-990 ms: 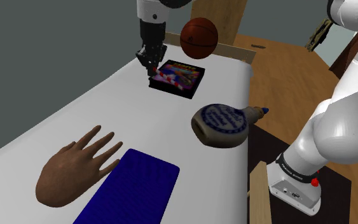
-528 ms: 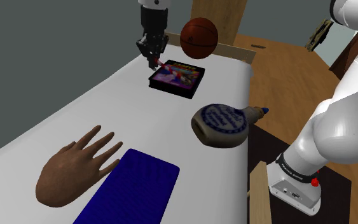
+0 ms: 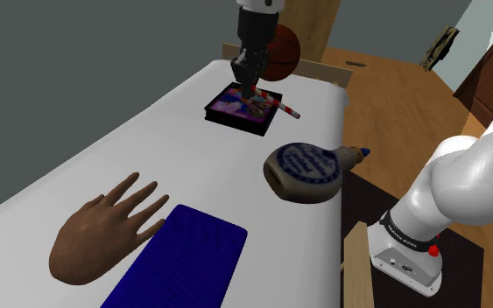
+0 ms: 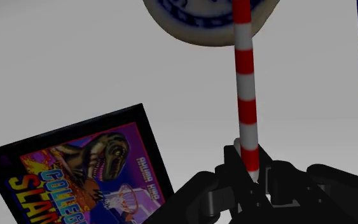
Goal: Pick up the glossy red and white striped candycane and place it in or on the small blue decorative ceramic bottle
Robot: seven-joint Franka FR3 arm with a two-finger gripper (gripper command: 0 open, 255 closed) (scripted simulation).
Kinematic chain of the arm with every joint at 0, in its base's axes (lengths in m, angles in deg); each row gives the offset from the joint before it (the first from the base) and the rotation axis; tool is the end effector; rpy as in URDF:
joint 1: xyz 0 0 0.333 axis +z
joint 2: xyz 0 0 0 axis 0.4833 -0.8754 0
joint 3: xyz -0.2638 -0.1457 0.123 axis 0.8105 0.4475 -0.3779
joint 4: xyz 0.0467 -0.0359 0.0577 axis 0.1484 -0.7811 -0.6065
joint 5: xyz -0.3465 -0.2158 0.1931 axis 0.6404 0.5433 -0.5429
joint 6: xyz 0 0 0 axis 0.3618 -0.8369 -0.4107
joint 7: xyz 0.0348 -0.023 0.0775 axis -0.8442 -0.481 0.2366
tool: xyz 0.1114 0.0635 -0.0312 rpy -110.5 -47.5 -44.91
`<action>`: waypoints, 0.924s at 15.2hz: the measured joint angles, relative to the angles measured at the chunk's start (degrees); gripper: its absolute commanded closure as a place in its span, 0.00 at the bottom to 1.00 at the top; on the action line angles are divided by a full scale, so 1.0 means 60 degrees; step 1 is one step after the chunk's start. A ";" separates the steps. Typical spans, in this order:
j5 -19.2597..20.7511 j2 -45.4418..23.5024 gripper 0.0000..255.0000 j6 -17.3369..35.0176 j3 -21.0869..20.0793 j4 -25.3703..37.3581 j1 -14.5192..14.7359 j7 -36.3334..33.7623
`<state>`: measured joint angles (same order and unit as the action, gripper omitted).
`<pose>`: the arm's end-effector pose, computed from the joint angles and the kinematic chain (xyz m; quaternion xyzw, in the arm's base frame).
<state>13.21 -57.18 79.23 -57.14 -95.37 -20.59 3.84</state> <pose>0.5077 0.2488 0.5423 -0.9946 -0.1029 -0.0054 0.0086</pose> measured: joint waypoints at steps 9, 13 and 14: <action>-0.0666 0.3593 1.00 -0.0534 0.0535 -0.3026 0.0222 0.0628; -0.0780 0.4533 1.00 -0.0713 0.0638 -0.3790 0.0343 0.0699; -0.0791 0.4608 1.00 -0.0620 0.0646 -0.3962 0.0351 0.0722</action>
<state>8.47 -29.53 75.51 -53.26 -119.15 -18.49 8.17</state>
